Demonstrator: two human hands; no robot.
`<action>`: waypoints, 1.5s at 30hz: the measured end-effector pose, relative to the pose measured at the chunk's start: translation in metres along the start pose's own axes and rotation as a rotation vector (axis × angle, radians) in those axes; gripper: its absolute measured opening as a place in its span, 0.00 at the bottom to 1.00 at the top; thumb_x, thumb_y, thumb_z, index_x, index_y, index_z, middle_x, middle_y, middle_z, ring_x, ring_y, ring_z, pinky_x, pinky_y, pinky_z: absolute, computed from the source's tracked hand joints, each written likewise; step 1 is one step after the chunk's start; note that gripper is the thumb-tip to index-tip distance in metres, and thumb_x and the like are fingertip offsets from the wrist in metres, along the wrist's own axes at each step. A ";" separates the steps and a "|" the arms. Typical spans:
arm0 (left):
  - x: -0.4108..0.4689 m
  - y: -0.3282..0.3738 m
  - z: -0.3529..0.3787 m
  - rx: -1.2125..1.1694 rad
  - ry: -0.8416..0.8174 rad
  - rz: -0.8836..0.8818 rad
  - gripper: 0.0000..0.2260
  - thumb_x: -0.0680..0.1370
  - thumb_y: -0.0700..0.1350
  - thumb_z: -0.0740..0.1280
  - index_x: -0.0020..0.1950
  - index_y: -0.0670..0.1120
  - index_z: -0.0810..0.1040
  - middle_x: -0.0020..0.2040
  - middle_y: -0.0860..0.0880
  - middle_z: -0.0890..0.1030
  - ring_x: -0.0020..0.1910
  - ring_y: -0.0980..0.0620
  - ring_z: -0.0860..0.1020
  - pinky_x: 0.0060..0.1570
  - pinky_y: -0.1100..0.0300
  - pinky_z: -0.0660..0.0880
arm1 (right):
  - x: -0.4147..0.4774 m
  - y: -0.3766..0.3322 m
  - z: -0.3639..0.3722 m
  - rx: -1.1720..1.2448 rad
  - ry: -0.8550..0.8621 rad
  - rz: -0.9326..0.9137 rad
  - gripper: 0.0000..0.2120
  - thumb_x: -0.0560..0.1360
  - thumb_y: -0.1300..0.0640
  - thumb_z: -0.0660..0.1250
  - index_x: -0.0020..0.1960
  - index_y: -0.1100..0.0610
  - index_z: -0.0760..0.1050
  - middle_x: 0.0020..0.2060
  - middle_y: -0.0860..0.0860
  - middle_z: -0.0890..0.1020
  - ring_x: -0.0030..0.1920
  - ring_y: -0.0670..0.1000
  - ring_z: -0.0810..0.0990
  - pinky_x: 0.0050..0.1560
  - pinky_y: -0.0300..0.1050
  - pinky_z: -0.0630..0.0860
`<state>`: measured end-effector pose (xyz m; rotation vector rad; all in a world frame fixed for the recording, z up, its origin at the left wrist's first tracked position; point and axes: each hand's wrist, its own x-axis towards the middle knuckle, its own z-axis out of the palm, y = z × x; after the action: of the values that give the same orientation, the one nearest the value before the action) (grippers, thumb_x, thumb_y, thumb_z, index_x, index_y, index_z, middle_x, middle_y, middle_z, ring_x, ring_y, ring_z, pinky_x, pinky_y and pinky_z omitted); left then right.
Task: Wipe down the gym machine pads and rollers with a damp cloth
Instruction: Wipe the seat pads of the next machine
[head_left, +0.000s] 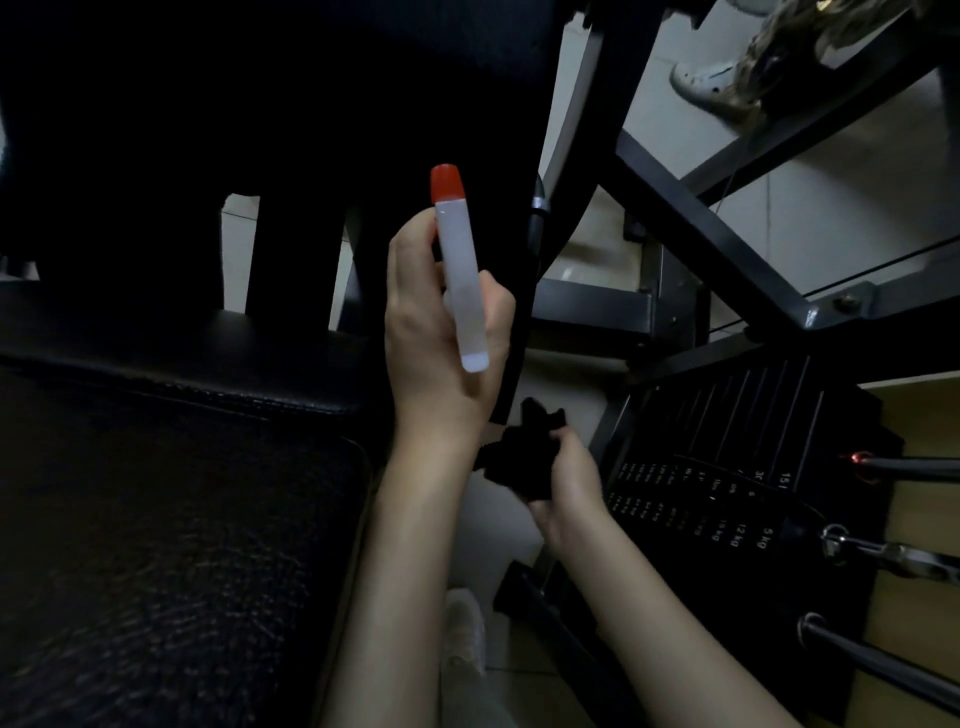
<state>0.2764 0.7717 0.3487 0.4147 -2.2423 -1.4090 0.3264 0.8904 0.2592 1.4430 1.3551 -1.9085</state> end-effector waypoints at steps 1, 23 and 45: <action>0.000 0.000 0.000 0.002 -0.006 0.008 0.20 0.74 0.37 0.63 0.65 0.36 0.70 0.54 0.48 0.73 0.49 0.52 0.75 0.46 0.78 0.68 | 0.003 -0.005 0.001 -0.073 0.081 -0.147 0.16 0.79 0.57 0.56 0.64 0.60 0.71 0.53 0.57 0.80 0.52 0.57 0.79 0.56 0.51 0.76; -0.005 0.009 0.005 -0.050 -0.064 -0.070 0.20 0.74 0.42 0.61 0.66 0.43 0.69 0.57 0.43 0.76 0.49 0.46 0.78 0.43 0.55 0.78 | 0.004 0.037 0.006 -1.399 -0.022 -1.006 0.19 0.75 0.65 0.62 0.65 0.59 0.70 0.62 0.61 0.72 0.55 0.63 0.76 0.50 0.51 0.75; -0.118 0.034 -0.090 -0.007 -0.577 -0.067 0.20 0.76 0.37 0.66 0.68 0.46 0.70 0.52 0.53 0.75 0.47 0.57 0.75 0.43 0.67 0.70 | -0.123 0.035 -0.070 -0.641 0.020 -0.373 0.18 0.81 0.57 0.57 0.70 0.56 0.66 0.61 0.57 0.75 0.58 0.55 0.75 0.54 0.45 0.72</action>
<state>0.4238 0.7738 0.3872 0.0794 -2.6845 -1.7396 0.4375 0.9054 0.3524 0.9359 2.1077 -1.4249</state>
